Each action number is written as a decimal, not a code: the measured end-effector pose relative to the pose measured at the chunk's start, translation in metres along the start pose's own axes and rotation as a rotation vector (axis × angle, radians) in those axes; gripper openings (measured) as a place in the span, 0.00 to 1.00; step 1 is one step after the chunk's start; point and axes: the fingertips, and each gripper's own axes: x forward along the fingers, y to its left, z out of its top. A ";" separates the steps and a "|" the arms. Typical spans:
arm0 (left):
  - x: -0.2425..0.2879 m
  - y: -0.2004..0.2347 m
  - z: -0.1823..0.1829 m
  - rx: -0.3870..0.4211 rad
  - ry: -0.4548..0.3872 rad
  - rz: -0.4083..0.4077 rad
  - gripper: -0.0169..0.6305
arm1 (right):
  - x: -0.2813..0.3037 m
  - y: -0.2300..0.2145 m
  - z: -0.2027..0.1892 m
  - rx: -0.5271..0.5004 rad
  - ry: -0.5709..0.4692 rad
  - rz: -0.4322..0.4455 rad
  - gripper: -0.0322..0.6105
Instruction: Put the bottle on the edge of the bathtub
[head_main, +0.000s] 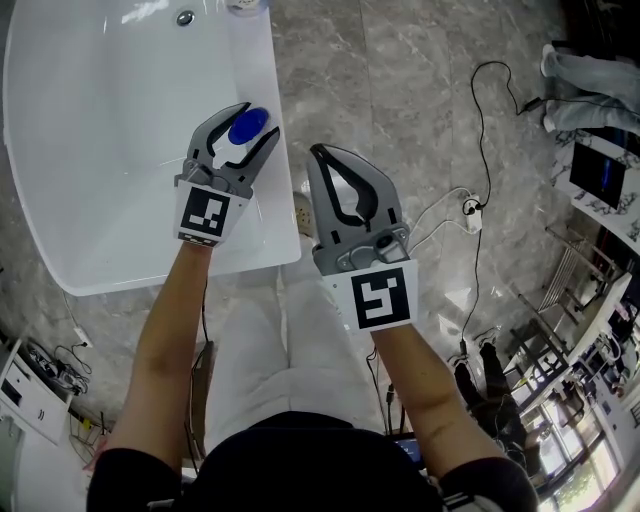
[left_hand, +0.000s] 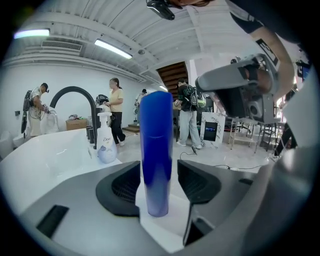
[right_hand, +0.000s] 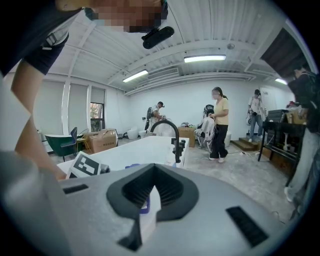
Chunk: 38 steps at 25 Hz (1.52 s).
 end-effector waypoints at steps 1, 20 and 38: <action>0.001 -0.001 -0.001 -0.008 0.002 -0.003 0.41 | -0.001 0.000 -0.001 0.000 0.001 0.001 0.05; -0.051 -0.006 0.041 -0.030 -0.059 0.065 0.42 | -0.030 0.016 0.030 -0.039 -0.049 0.003 0.05; -0.196 -0.021 0.212 -0.048 -0.262 0.285 0.03 | -0.101 0.041 0.135 -0.067 -0.150 -0.038 0.05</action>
